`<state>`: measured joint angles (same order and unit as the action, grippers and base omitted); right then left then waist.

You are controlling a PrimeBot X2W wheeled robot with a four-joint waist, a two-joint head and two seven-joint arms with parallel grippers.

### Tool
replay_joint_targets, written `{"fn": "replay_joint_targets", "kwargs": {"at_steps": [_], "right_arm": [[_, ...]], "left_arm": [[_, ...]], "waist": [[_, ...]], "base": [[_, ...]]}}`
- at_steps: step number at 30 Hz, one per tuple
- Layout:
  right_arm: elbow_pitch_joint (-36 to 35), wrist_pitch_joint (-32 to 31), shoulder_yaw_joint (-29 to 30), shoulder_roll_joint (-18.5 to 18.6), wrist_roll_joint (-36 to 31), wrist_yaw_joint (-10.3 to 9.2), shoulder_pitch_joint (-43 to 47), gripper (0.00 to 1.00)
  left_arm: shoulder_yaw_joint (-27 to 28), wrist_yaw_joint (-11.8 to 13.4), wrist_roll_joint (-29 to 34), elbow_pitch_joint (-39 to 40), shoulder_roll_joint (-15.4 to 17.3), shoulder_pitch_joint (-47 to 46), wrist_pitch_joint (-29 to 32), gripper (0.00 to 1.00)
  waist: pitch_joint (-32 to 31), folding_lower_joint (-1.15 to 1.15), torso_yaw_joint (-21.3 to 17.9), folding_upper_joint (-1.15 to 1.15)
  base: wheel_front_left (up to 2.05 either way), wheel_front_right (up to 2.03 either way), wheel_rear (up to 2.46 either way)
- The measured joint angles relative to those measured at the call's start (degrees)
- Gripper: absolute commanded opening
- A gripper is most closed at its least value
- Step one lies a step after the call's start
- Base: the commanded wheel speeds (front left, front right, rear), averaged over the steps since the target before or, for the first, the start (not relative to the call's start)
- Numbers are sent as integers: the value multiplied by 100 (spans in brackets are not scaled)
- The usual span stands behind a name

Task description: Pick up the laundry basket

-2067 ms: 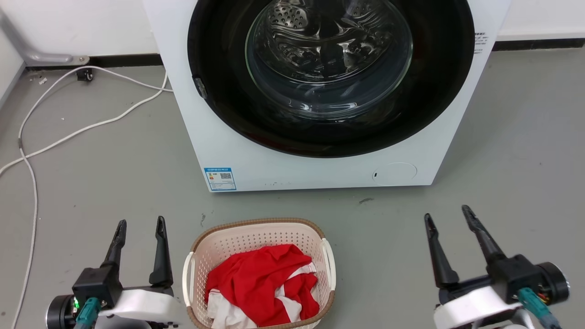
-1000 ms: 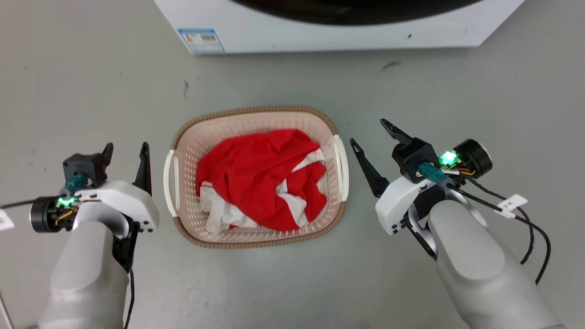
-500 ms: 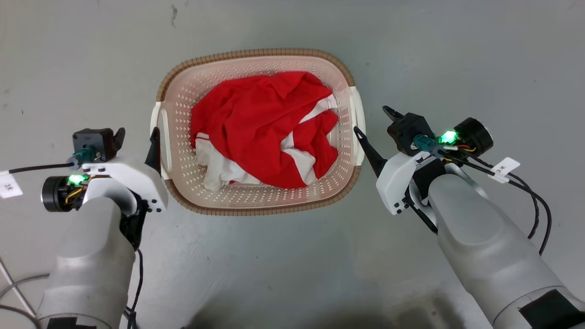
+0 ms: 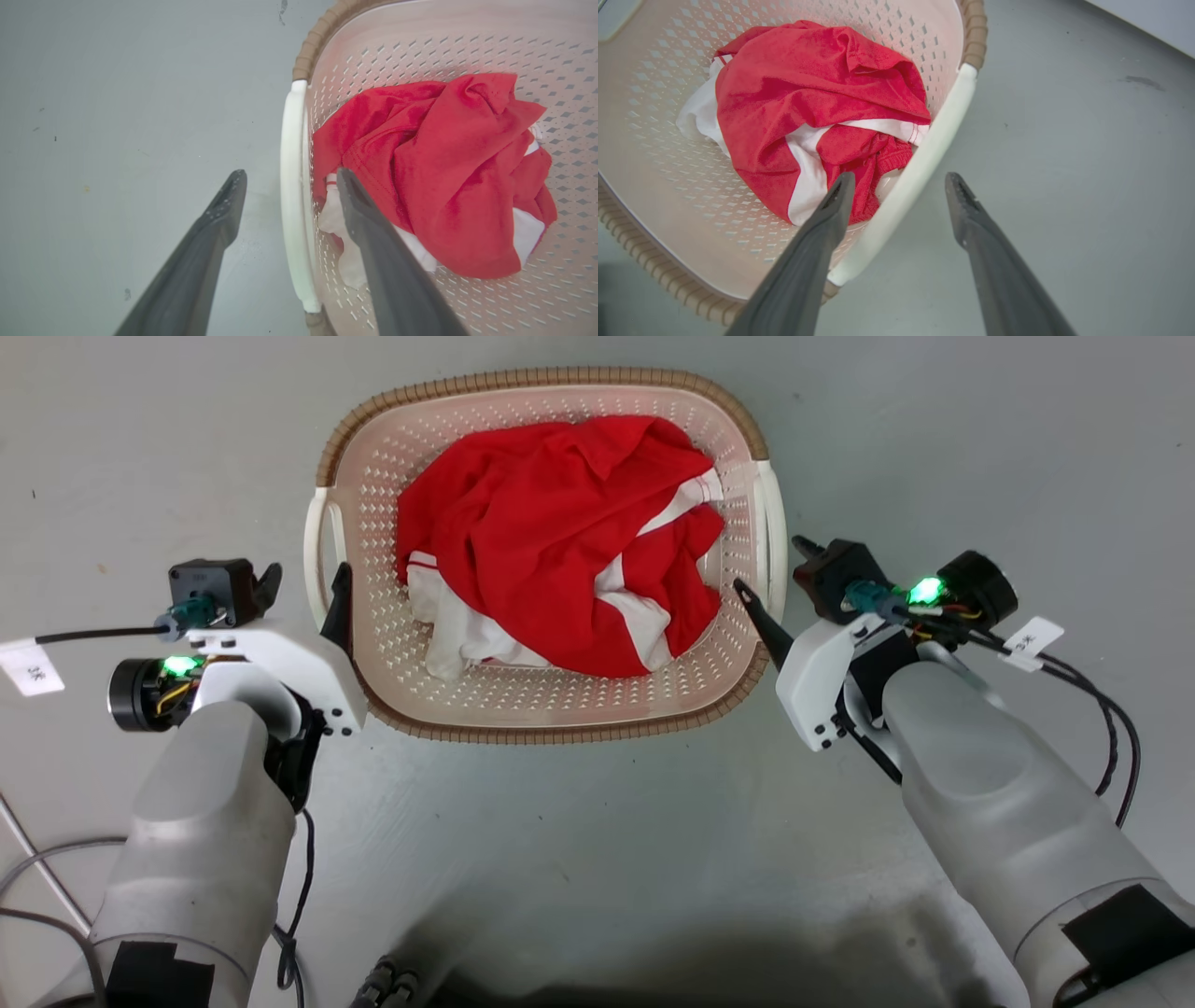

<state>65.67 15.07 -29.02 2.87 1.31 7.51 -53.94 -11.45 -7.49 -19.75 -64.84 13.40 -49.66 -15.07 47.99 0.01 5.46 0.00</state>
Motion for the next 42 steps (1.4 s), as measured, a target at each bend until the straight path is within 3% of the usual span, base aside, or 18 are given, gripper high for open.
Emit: {"fn": "replay_joint_targets", "kwargs": {"at_steps": [16,17,18,19,31,42], "right_arm": [[294,-81,-52,-15,69,3,-311,100],[289,-81,-57,-15,78,3,-311,100],[281,-81,-69,-15,91,3,-311,24],[275,-83,-82,-15,111,3,-311,0],[235,-274,-381,-3,419,-38,-158,0],[153,-753,-1055,14,1136,-44,524,0]], "left_arm": [[-702,0,-461,-449,-65,-441,0,100],[-742,0,-474,-481,-58,-454,0,87],[-791,0,-472,-505,-51,-470,0,7],[-810,0,-474,-511,-45,-484,-1,0],[-1061,-2,-668,-669,-198,-338,1,0],[-1341,-2,-1026,-823,-253,321,232,0]], "waist": [[416,0,41,0],[420,0,37,0],[424,0,32,0],[426,0,27,0],[60,0,-23,0],[-1050,-1,-166,0]], "base": [[0,0,0],[0,0,0],[0,0,0],[0,0,0],[0,0,0],[0,0,0]]}}
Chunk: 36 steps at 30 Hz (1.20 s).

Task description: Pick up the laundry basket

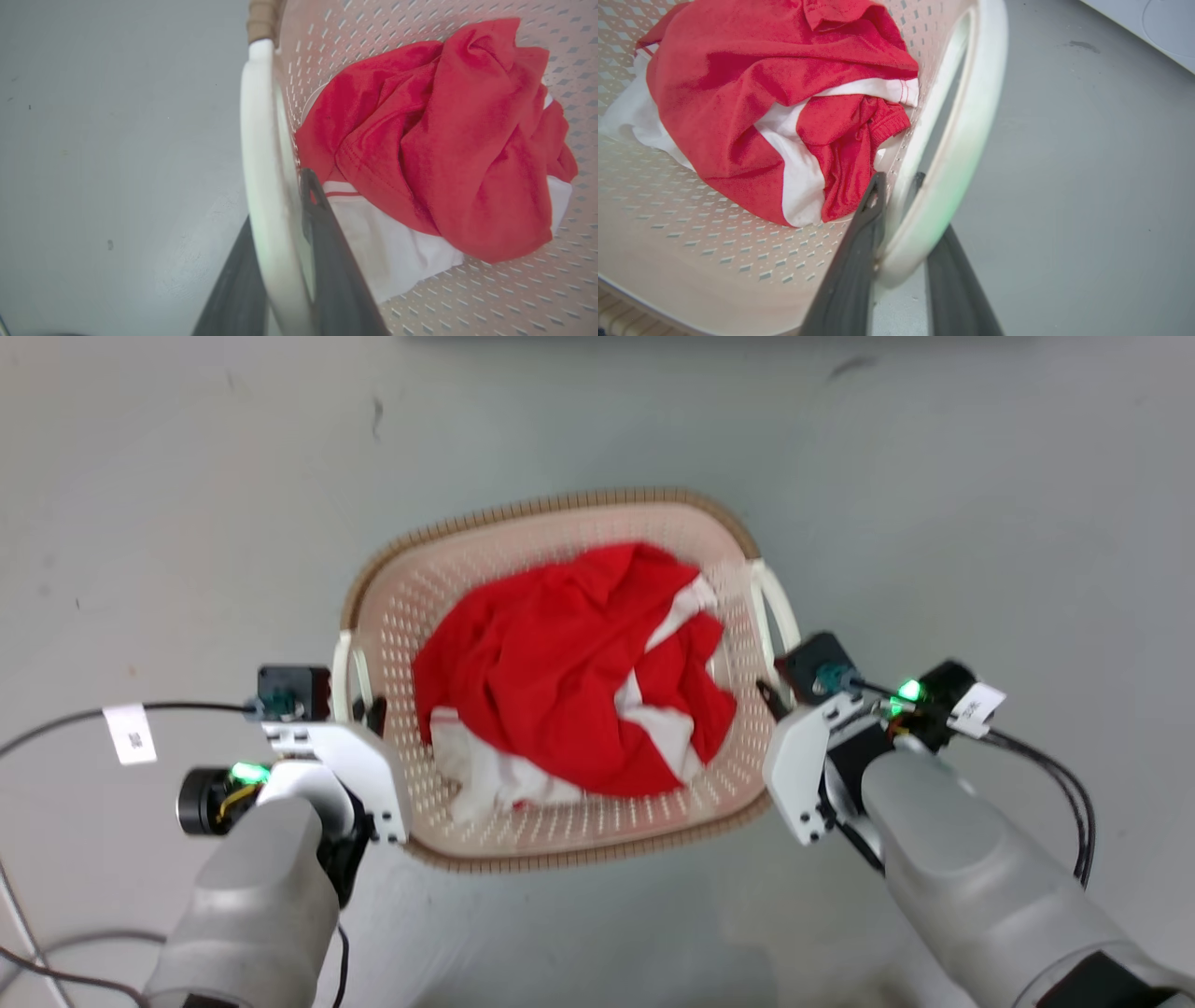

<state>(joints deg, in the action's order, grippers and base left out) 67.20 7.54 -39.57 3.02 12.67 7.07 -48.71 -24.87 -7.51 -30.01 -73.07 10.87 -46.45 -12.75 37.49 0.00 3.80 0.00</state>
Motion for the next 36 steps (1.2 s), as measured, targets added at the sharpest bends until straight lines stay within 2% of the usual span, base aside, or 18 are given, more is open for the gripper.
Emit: {"fn": "replay_joint_targets", "kwargs": {"at_steps": [8,20,29,36], "right_arm": [[32,-389,-506,7,655,-1,488,0],[100,-1125,-1244,2,1583,-1,1094,0],[186,-1510,-1615,-2,2190,0,1339,0],[256,-1723,-1886,-3,2538,0,1407,0]], "left_arm": [[-346,0,-235,-19,-10,453,376,0],[-964,2,-806,270,85,1042,1414,0],[-1350,11,-1216,414,133,1338,1867,0],[-1583,15,-1501,470,151,1471,2121,0]], "waist": [[-1031,-1,-169,0],[-2478,-2,-457,0],[-3292,-1,-667,0],[-3669,-1,-783,0]], "base": [[0,0,0],[0,0,0],[0,0,0],[0,0,0]]}}
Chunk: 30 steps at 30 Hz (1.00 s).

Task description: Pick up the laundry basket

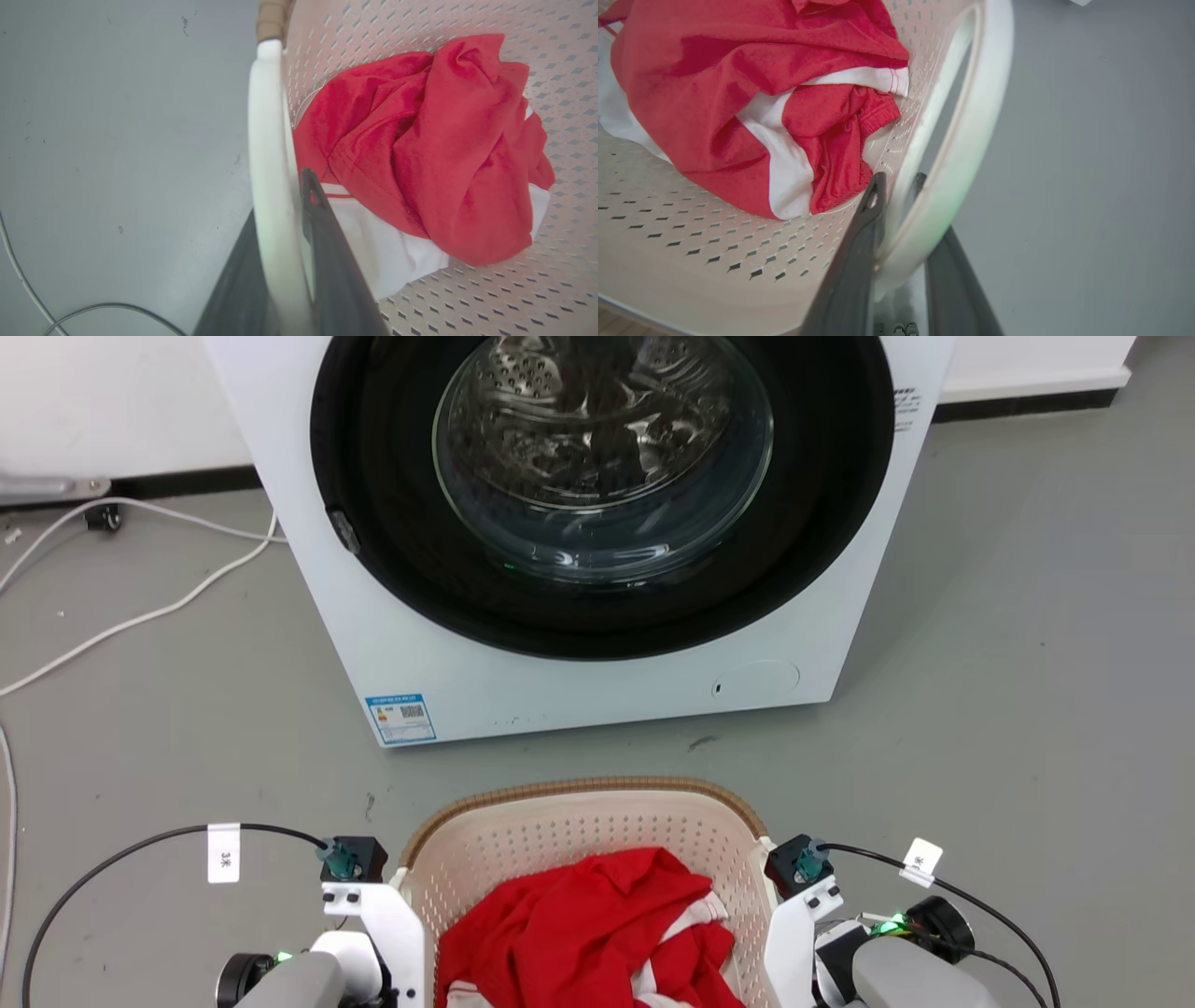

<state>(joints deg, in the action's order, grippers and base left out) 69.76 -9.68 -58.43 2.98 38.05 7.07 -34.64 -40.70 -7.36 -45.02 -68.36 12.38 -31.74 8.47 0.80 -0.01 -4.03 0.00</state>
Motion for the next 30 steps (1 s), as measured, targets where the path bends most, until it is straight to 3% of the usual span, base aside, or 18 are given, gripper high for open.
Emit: {"fn": "replay_joint_targets", "kwargs": {"at_steps": [30], "right_arm": [[4,-168,-1003,223,1131,32,230,0]], "left_arm": [[-702,3,-824,-86,-66,362,201,0]], "waist": [[-648,2,14,0]], "base": [[0,0,0]]}}
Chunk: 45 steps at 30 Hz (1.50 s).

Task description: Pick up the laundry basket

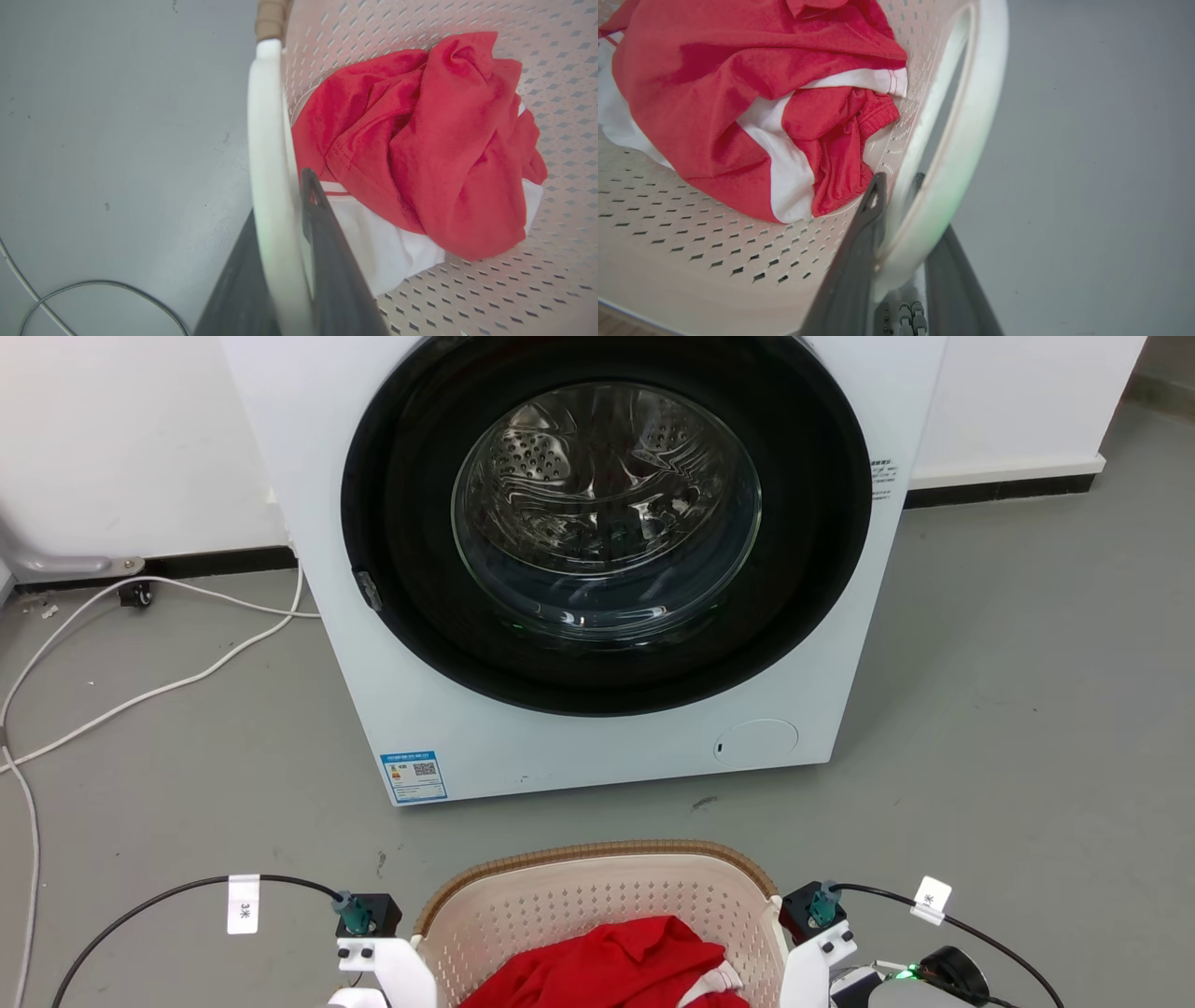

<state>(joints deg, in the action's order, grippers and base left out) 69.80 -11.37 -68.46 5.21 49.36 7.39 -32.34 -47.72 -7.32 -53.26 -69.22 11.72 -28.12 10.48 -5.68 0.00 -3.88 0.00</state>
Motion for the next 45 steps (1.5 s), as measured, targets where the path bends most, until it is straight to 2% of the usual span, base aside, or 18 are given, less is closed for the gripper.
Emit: {"fn": "replay_joint_targets", "kwargs": {"at_steps": [45], "right_arm": [[23,58,-441,42,444,1,-2,0]], "left_arm": [[-584,-1,-619,-115,3,-3,-134,0]], "waist": [[-42,0,36,0]], "base": [[0,0,0]]}}
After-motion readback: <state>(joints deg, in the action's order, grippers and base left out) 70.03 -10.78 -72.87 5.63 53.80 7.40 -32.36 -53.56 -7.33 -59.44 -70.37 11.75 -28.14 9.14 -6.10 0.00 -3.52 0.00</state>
